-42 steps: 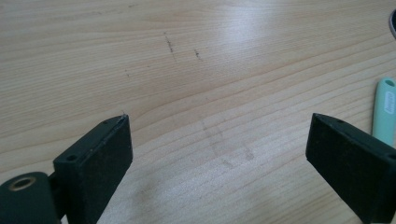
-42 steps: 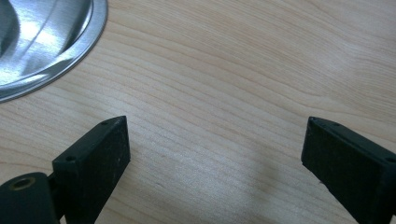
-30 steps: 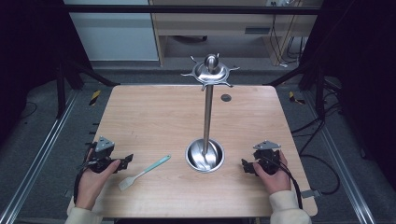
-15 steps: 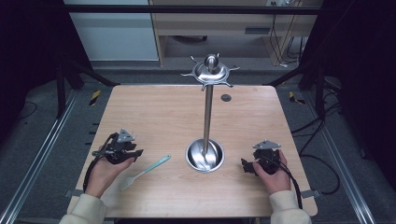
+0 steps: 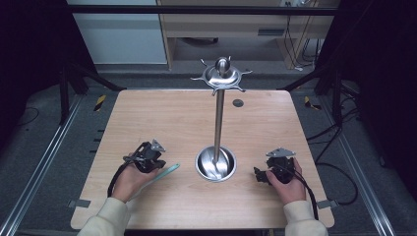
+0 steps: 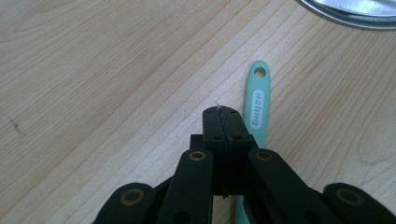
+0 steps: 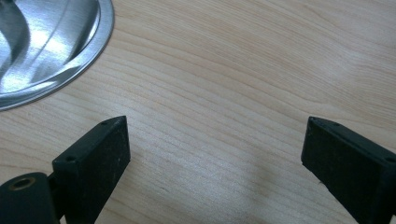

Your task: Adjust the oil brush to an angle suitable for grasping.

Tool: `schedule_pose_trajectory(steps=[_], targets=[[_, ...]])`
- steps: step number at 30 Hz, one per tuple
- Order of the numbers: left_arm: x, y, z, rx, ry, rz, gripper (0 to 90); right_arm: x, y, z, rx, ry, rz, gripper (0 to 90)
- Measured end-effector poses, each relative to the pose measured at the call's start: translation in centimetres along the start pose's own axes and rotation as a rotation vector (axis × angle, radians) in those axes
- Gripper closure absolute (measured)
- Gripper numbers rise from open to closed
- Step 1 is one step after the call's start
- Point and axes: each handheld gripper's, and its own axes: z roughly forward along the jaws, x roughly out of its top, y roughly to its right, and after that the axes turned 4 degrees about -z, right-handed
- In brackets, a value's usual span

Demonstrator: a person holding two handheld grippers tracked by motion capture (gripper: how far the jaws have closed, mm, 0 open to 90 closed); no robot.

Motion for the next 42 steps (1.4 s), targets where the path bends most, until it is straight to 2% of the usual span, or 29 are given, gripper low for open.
schedule_pose_trajectory(steps=[7,14,16,19,20,22,26,27,29,31,33,34,35,38,42], targets=[[0.3,0.5,1.0,-0.007,-0.046,0.018,90.0,0.0,0.0,0.0,0.001,0.001,-0.001,8.6],[0.2,0.8,1.2,-0.010,-0.050,0.026,90.0,0.0,0.0,0.0,0.001,0.000,-0.001,8.6],[0.1,0.8,1.2,-0.038,-0.044,0.021,90.0,0.0,0.0,0.0,0.004,-0.001,0.001,8.6],[0.1,1.3,1.1,-0.047,-0.051,0.042,90.0,0.0,0.0,0.0,0.001,0.000,-0.001,8.7],[0.1,1.3,1.1,-0.047,-0.051,0.042,90.0,0.0,0.0,0.0,0.001,0.000,-0.001,8.7],[0.1,1.9,1.0,-0.037,-0.058,0.070,90.0,0.0,0.0,0.0,0.000,-0.001,-0.001,8.6],[0.2,2.0,0.5,-0.028,-0.067,0.085,90.0,0.0,0.0,-0.1,0.003,0.005,0.007,8.6],[0.2,2.0,-0.2,-0.012,-0.078,0.098,89.7,0.0,0.0,-0.1,0.004,0.005,0.007,8.6],[0.1,2.0,-0.6,-0.007,-0.077,0.093,89.4,0.0,0.1,-0.1,0.001,0.004,0.006,8.6],[0.0,1.8,-1.8,0.011,-0.111,0.111,87.6,0.0,0.1,-0.1,0.003,0.002,0.012,8.6],[-0.1,1.7,-2.2,0.010,-0.125,0.110,85.8,0.0,0.0,-0.1,0.003,0.005,0.011,8.6],[-0.2,1.4,-2.8,0.003,-0.157,0.117,84.3,0.0,0.1,-0.1,0.003,0.005,0.008,8.6],[-0.2,1.4,-2.8,0.003,-0.157,0.117,83.1,0.0,0.1,-0.2,0.003,0.006,0.005,8.6],[-0.7,1.3,-3.3,-0.003,-0.206,0.141,79.8,0.0,0.1,-0.2,0.002,0.004,0.006,8.6],[-1.0,1.4,-3.2,-0.016,-0.242,0.151,75.1,0.0,0.1,-0.1,-0.001,0.003,0.002,8.6]])
